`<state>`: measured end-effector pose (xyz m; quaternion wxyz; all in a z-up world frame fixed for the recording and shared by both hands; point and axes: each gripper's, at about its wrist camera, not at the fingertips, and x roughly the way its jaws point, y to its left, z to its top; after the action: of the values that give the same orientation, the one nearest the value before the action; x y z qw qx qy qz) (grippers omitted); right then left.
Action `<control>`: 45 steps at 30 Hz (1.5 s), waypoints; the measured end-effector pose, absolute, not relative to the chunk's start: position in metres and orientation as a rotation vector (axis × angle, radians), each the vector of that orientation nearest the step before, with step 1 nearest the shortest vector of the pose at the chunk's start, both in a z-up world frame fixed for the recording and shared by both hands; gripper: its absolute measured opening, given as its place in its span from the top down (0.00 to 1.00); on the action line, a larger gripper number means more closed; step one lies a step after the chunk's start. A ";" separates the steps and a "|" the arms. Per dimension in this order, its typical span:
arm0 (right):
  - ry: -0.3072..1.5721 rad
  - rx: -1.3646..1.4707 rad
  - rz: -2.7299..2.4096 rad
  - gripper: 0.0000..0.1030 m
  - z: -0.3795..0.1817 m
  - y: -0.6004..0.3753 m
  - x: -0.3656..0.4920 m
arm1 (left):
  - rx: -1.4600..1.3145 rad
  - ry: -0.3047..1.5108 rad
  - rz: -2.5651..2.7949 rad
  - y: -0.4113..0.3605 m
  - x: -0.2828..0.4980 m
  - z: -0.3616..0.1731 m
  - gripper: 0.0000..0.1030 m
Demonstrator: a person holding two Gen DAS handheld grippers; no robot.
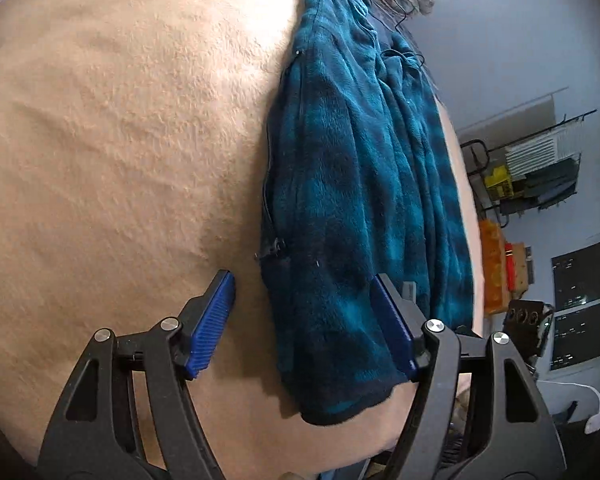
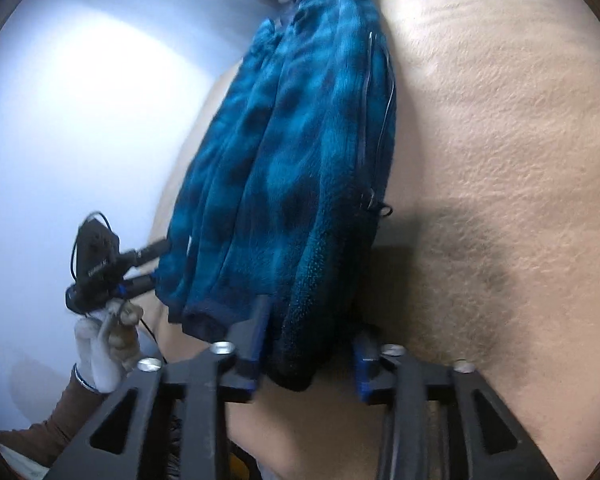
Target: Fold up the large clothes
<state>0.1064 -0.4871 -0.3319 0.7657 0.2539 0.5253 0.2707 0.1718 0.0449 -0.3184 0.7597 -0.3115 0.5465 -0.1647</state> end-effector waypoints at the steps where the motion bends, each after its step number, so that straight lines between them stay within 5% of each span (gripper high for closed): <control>1: 1.120 0.562 0.592 0.44 -0.330 -0.491 0.105 | -0.693 1.186 -0.362 0.046 0.170 -0.320 0.31; 9: 1.120 0.630 0.669 0.42 -0.340 -0.494 0.122 | -0.751 1.206 -0.421 0.030 0.161 -0.327 0.49; 11: 1.128 0.605 0.692 0.49 -0.342 -0.485 0.128 | -0.729 1.201 -0.431 0.023 0.162 -0.326 0.50; 13: 1.138 0.611 0.711 0.59 -0.343 -0.474 0.137 | -0.731 1.220 -0.449 0.017 0.165 -0.327 0.68; 18: 1.138 0.641 0.750 0.75 -0.343 -0.469 0.146 | -0.788 1.211 -0.468 0.015 0.167 -0.324 0.83; 45: 0.935 0.731 0.729 0.81 -0.256 -0.470 0.244 | -0.837 1.044 -0.528 0.010 0.266 -0.239 0.87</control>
<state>0.2444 -0.4697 -0.2556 0.7673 0.3365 0.4305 0.3356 0.2658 0.0096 -0.2393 0.7522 -0.3832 0.4783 -0.2419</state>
